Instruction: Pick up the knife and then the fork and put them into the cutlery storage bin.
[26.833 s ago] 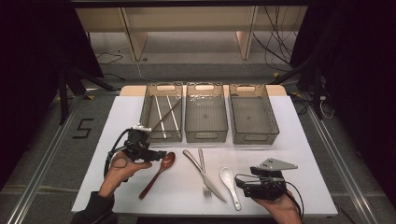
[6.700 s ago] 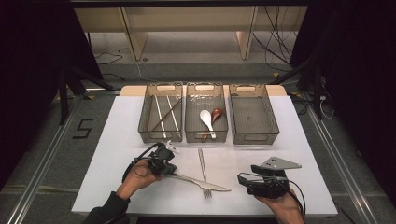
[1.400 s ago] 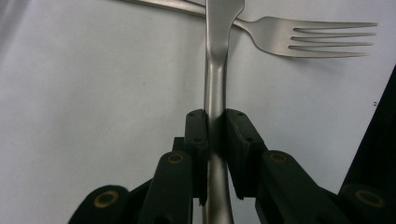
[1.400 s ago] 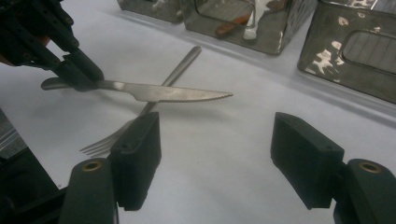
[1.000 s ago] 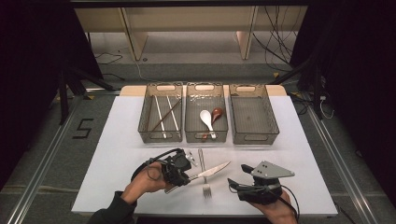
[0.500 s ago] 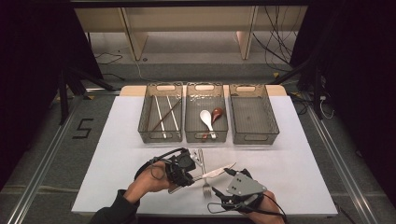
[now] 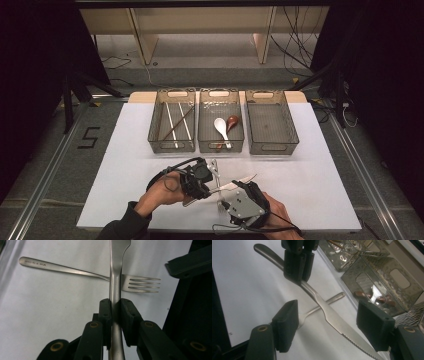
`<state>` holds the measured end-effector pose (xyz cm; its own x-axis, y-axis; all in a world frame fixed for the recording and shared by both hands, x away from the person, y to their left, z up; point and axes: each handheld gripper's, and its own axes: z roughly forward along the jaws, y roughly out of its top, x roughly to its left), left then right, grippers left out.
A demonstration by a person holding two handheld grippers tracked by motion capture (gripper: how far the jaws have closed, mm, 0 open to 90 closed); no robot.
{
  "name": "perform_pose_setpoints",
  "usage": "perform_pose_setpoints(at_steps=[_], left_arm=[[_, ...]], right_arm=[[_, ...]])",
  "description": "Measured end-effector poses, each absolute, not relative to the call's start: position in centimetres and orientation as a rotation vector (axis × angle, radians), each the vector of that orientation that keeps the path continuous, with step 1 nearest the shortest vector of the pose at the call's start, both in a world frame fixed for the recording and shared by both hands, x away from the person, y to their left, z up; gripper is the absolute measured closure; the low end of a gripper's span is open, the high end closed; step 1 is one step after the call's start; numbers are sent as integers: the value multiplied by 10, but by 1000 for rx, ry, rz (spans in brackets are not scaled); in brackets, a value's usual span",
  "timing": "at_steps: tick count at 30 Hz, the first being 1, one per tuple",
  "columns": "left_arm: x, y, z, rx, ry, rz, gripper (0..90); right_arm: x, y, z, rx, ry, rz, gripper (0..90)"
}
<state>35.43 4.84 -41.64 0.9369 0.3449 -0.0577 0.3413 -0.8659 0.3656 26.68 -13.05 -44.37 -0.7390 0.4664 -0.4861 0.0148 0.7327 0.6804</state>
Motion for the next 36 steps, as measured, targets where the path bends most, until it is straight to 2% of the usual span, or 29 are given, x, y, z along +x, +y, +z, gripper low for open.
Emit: perform_pose_setpoints(at_steps=[26,36], left_arm=[[353,38,-410,2752,434,-21,789],[352,35,-410,2757,418,-30,789]], right_arm=[[266,-112,-462,112,2213,609,522],[266,-106,-466,31,2186,536,615]])
